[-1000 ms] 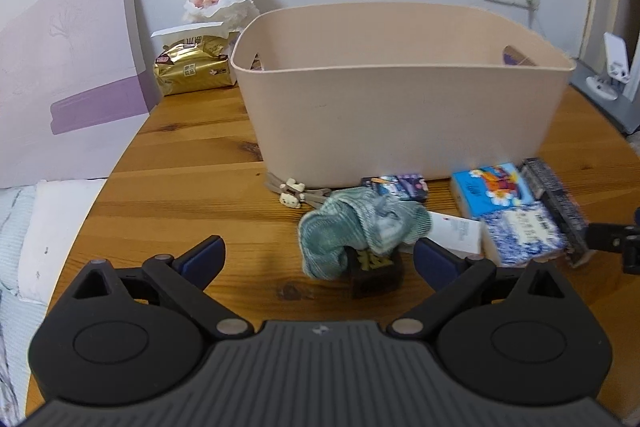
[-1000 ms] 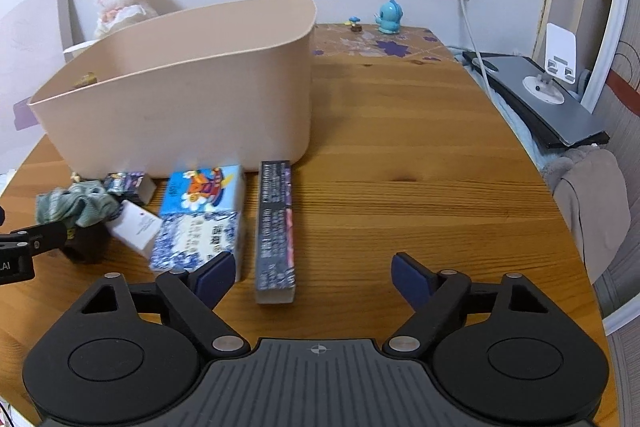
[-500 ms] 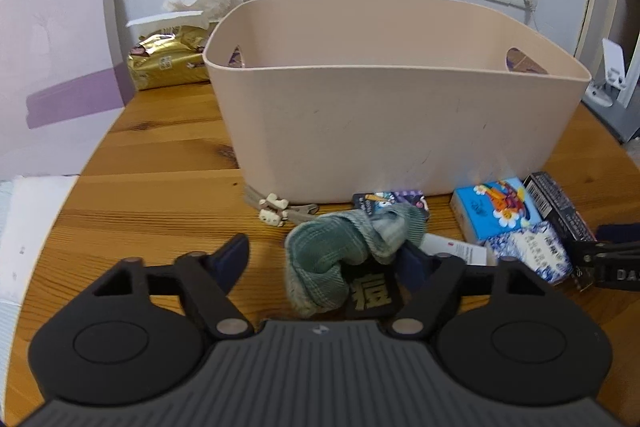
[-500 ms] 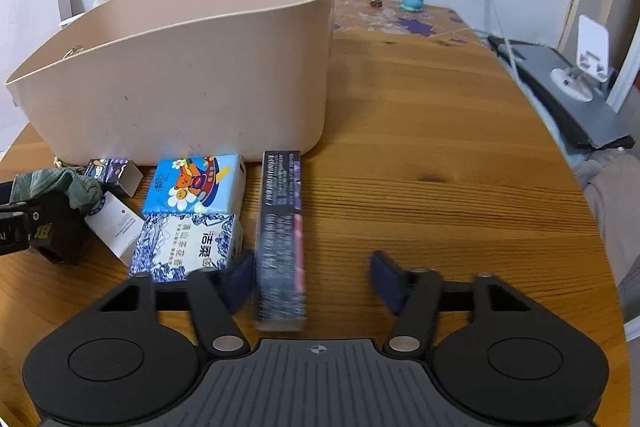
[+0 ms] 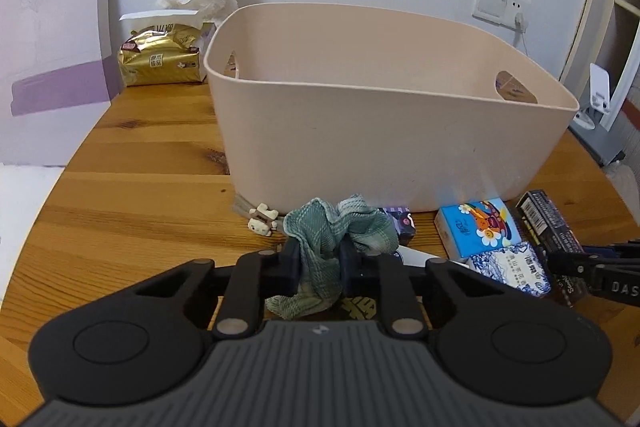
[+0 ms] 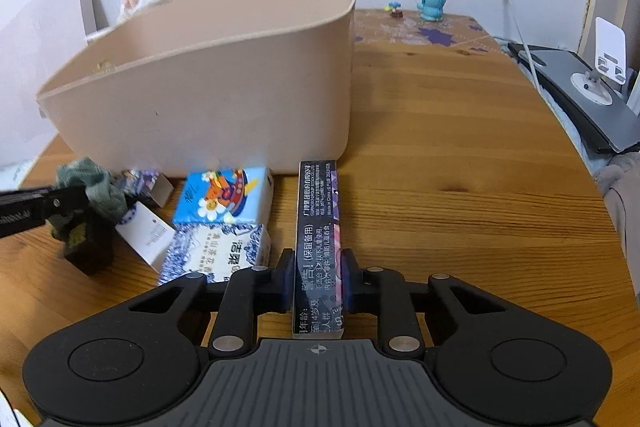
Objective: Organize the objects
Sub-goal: 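Grasp the green cloth with the left tool while the right tool grasps the dark tall box, then carry both items over the beige bin and open both tools to drop them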
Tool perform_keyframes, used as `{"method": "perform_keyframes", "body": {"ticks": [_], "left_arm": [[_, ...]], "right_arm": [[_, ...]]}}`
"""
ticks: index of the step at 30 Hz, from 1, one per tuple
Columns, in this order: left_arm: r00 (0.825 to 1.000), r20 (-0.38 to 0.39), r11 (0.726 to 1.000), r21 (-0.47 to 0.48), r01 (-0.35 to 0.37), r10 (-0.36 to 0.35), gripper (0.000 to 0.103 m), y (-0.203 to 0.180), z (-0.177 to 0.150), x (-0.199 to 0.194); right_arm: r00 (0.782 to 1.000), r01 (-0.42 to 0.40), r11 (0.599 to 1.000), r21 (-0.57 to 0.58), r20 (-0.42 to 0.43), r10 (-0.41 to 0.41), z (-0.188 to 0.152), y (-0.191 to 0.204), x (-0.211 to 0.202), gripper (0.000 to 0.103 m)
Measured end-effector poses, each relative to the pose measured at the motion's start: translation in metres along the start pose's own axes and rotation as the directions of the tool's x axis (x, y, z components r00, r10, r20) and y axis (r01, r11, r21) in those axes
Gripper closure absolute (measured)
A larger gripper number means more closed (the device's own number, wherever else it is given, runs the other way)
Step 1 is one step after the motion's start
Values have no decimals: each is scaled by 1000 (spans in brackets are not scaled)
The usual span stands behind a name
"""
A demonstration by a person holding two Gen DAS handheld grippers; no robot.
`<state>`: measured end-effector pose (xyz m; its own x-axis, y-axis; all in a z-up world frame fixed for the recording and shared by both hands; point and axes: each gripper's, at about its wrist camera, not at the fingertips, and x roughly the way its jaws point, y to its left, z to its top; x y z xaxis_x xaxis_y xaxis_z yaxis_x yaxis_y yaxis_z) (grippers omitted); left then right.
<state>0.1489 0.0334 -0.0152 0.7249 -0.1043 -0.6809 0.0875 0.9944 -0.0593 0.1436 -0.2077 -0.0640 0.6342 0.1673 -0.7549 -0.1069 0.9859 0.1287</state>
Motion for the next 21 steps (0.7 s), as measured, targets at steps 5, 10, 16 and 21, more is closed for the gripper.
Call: {"method": "perform_keyframes", "body": {"ticks": [5,10,16,21], "left_arm": [[1000,23,1000,-27,5,-5,89,5,-1,-12],[997,75,999,-35,9,-7,90,8,5,-35],[989,148,999,-38,2,4,90,9,19,-65],[978,208,999,-33,0,7,90,9,34,-82]], "right_arm": [[999,-4,1000,10,45,4,-1,-6,-19,82],[995,-4,1000,11,99,3,3,-8,-41,82],[984,-8,1000,-6,177,9,14,-4,-68,82],[972,-19,1000,-23,233,24,25,0,-84,82]]}}
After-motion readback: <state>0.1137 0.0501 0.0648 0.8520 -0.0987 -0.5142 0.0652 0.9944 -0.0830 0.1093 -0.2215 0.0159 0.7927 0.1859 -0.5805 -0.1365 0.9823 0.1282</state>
